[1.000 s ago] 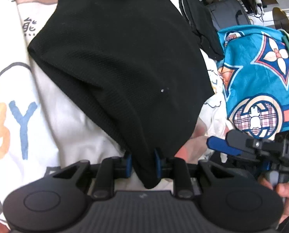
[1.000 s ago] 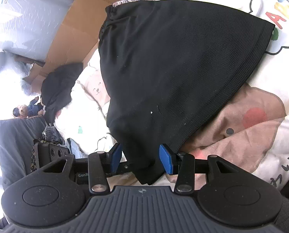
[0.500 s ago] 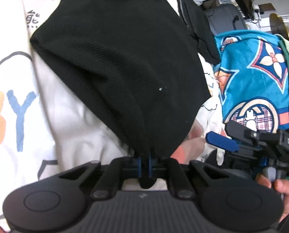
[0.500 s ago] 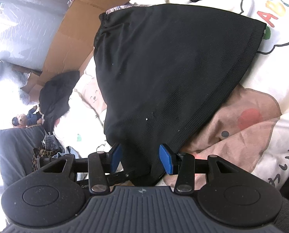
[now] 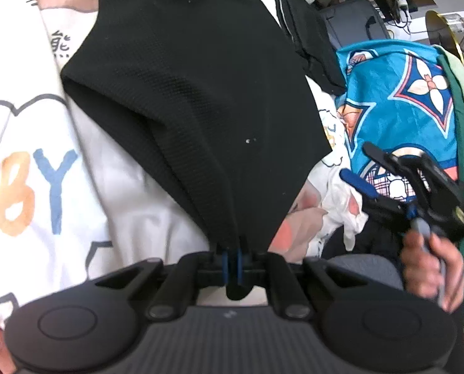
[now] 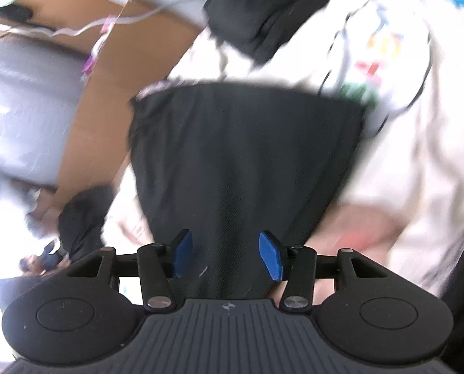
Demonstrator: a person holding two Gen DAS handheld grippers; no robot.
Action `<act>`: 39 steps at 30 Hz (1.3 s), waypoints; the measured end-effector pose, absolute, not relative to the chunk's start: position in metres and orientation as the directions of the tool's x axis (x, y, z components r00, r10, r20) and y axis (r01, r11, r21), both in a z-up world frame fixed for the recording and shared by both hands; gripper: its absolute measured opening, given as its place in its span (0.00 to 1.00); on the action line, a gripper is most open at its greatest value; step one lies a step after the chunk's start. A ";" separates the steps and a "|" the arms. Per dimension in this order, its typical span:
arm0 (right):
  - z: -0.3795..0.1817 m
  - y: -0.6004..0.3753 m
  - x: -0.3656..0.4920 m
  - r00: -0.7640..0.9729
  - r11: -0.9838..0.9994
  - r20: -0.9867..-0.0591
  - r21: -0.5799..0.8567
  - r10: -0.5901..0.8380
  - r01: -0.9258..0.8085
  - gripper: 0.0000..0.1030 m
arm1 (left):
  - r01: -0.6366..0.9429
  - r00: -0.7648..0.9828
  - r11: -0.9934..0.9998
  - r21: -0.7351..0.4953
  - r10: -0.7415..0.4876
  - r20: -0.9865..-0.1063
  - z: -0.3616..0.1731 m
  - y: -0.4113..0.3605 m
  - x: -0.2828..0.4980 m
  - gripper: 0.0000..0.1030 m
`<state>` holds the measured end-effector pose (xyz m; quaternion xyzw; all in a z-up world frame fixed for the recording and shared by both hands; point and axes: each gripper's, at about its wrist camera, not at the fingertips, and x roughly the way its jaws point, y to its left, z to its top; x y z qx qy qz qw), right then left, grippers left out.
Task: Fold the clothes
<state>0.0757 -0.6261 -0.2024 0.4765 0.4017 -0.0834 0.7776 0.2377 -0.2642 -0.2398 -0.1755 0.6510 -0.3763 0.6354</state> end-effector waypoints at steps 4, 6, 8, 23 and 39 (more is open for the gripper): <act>-0.217 -0.657 0.084 0.616 0.558 -0.764 0.600 0.190 0.572 0.54 | 0.246 -0.133 0.653 -0.717 -0.710 -0.692 -0.239 -0.261 0.238 0.05; -0.227 -0.667 0.084 0.598 0.555 -0.781 0.582 0.179 0.595 0.54 | 0.249 -0.135 0.653 -0.716 -0.708 -0.693 -0.237 -0.259 0.238 0.05; -0.235 -0.676 0.083 0.587 0.550 -0.792 0.571 0.171 0.610 0.54 | 0.254 -0.140 0.653 -0.714 -0.705 -0.695 -0.233 -0.257 0.239 0.05; -0.246 -0.681 0.115 0.526 0.655 -0.800 0.566 0.289 0.501 0.54 | 0.349 -0.163 0.667 -0.658 -0.649 -0.744 -0.186 -0.220 0.251 0.05; -0.260 -0.644 0.150 0.341 0.741 -0.791 0.603 0.507 0.296 0.58 | 0.383 -0.149 0.689 -0.615 -0.611 -0.778 -0.151 -0.186 0.259 0.04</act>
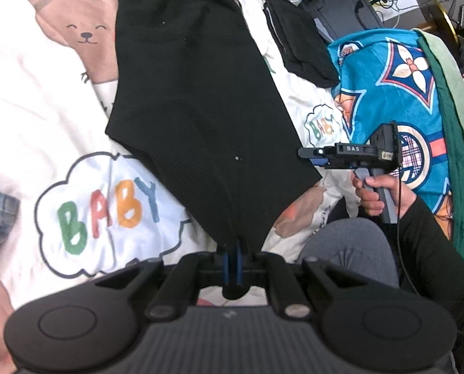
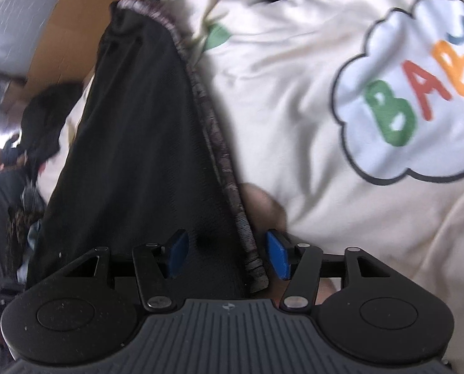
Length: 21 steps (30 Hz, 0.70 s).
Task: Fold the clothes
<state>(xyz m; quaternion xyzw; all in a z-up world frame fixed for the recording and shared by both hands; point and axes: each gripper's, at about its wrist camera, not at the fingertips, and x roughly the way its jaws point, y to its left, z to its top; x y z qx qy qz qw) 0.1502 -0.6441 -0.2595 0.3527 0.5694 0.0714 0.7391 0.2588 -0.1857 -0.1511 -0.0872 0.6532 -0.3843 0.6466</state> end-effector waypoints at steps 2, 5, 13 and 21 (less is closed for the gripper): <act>-0.260 -0.640 0.150 0.315 0.739 -0.783 0.617 0.537 0.272 0.58 | 0.386 -0.148 0.694 -0.608 -0.604 -0.783 -0.149 -0.182 0.259 0.04; -0.262 -0.636 0.147 0.292 0.758 -0.797 0.598 0.529 0.259 0.58 | 0.390 -0.150 0.704 -0.594 -0.587 -0.795 -0.148 -0.177 0.257 0.04; -0.257 -0.628 0.139 0.258 0.778 -0.799 0.595 0.544 0.201 0.23 | 0.403 -0.147 0.719 -0.566 -0.559 -0.816 -0.150 -0.166 0.251 0.04; -0.254 -0.627 0.135 0.232 0.785 -0.804 0.589 0.547 0.190 0.27 | 0.391 -0.171 0.719 -0.574 -0.556 -0.813 -0.182 -0.171 0.240 0.05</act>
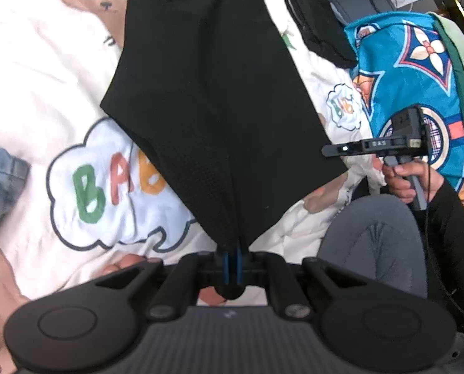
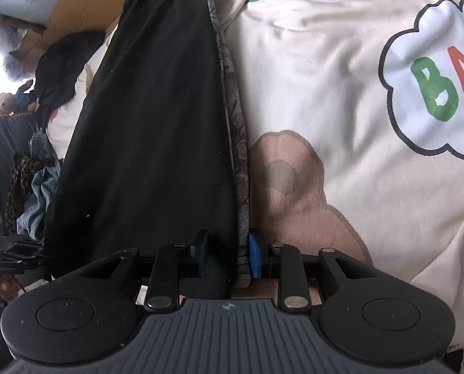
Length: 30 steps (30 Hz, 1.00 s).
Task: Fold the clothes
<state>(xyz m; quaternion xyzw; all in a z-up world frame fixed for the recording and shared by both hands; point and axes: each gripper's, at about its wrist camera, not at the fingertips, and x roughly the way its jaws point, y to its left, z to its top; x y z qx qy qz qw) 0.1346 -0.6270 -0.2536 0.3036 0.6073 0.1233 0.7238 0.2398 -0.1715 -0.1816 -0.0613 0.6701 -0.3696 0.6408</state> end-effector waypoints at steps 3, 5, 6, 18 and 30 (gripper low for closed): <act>-0.253 -0.621 0.132 0.218 0.812 -0.822 0.561 0.526 0.157 0.08 | 0.378 -0.172 0.723 -0.578 -0.559 -0.811 -0.190 -0.169 0.239 0.05; -0.249 -0.623 0.130 0.214 0.820 -0.828 0.552 0.518 0.150 0.05 | 0.380 -0.172 0.720 -0.581 -0.562 -0.809 -0.192 -0.168 0.238 0.05; -0.247 -0.624 0.128 0.212 0.823 -0.830 0.549 0.515 0.149 0.05 | 0.383 -0.171 0.718 -0.582 -0.564 -0.808 -0.193 -0.167 0.237 0.05; -0.237 -0.655 0.100 0.235 0.831 -0.855 0.511 0.463 0.218 0.03 | 0.364 -0.214 0.697 -0.618 -0.583 -0.783 -0.228 -0.183 0.219 0.05; -0.265 -0.643 0.100 0.234 0.779 -0.814 0.578 0.532 0.242 0.41 | 0.337 -0.203 0.697 -0.633 -0.603 -0.771 -0.242 -0.178 0.217 0.06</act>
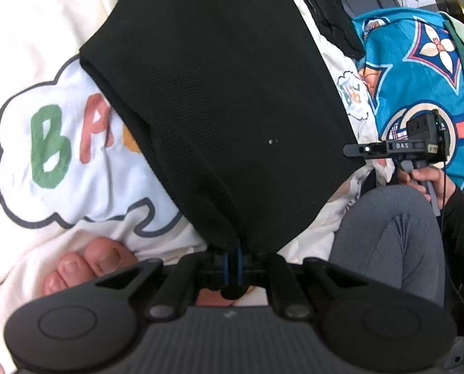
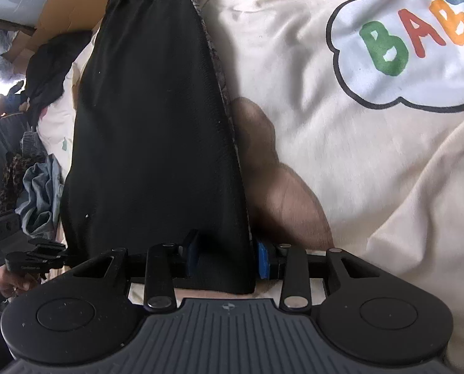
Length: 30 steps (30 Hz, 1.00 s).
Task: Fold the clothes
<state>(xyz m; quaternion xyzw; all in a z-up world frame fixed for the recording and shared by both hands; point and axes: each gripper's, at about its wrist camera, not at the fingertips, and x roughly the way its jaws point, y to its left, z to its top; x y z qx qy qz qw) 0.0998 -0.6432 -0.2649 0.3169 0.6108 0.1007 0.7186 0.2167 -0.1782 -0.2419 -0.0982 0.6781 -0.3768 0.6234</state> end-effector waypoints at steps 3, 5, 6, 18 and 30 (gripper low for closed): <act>-0.271 -0.641 0.104 0.248 0.761 -0.802 0.596 0.544 0.257 0.41 | 0.336 -0.200 0.698 -0.632 -0.603 -0.772 -0.241 -0.180 0.216 0.06; -0.274 -0.643 0.104 0.253 0.748 -0.791 0.610 0.557 0.261 0.42 | 0.340 -0.201 0.697 -0.631 -0.602 -0.773 -0.241 -0.181 0.216 0.06; -0.275 -0.645 0.104 0.258 0.740 -0.784 0.619 0.564 0.263 0.42 | 0.340 -0.201 0.698 -0.631 -0.601 -0.773 -0.241 -0.181 0.216 0.06; -0.283 -0.649 0.095 0.336 0.693 -0.724 0.684 0.603 0.229 0.17 | 0.309 -0.196 0.706 -0.637 -0.608 -0.769 -0.249 -0.181 0.216 0.05; -0.231 -0.639 0.083 0.405 0.710 -0.713 0.678 0.573 0.189 0.04 | 0.344 -0.189 0.684 -0.643 -0.620 -0.761 -0.205 -0.165 0.219 0.05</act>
